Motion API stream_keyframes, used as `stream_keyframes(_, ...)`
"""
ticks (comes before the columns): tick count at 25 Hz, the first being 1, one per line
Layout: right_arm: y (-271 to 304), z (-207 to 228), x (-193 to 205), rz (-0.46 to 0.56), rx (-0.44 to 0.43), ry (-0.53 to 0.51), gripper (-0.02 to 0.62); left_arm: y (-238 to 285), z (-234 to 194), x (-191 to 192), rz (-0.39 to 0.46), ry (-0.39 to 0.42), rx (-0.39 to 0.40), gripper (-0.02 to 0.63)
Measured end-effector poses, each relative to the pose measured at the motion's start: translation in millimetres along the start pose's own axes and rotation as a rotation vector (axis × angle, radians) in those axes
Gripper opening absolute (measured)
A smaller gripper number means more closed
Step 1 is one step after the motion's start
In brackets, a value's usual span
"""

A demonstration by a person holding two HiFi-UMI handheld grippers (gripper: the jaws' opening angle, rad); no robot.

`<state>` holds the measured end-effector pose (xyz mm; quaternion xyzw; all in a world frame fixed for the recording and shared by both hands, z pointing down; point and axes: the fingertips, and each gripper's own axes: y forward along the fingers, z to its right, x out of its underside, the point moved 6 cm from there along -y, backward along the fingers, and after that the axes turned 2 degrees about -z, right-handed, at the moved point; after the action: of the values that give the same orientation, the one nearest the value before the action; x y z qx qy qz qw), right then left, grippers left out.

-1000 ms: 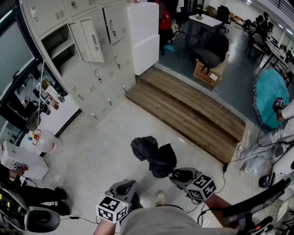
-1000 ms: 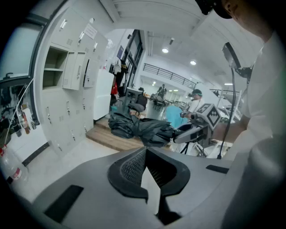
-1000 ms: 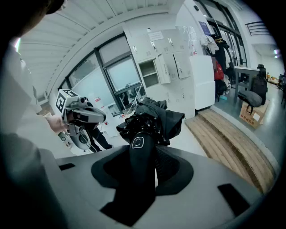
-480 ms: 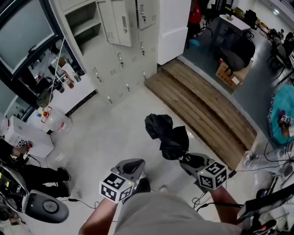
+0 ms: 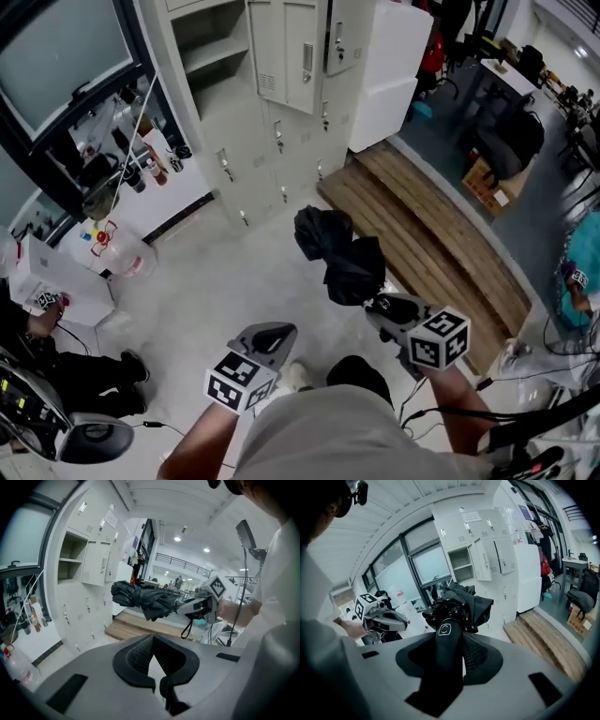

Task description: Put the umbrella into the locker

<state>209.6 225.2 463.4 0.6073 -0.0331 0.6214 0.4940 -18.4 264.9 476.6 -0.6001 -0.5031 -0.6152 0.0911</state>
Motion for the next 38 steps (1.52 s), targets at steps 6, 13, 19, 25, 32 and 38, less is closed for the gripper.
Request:
stream_keyframes(6,56.7,20.6,-83.5,0.010,-0.032,-0.053,0.153,-1.7,-64.7,-20.1,0.036,-0.044,-0.053,0.011)
stream_keyframes(13,119.3,72.0,-186.7,0.042,-0.096,-0.131,0.153,26.8,-143.5,-67.7,0.056,-0.064,-0.126,0.011)
stream_keyframes(19,170.8,119.3,-285.0,0.063,-0.144,-0.191,0.153,54.0,-207.9,-131.7,0.074,-0.077,-0.186,0.011)
stream_keyframes(25,226.2,144.7,-366.0,0.104,-0.170,-0.253,0.153,88.1,-259.2,-172.7,0.105,-0.085,-0.197,0.011)
stream_keyframes(32,304.8,141.8,-462.0,0.141,-0.187,-0.281,0.153,94.4,-331.1,-204.8,0.112,-0.091,-0.160,0.011)
stream_keyframes(38,378.9,133.6,-538.4,0.168,-0.150,-0.290,0.153,79.7,-405.4,-228.7,0.100,-0.052,-0.116,0.011)
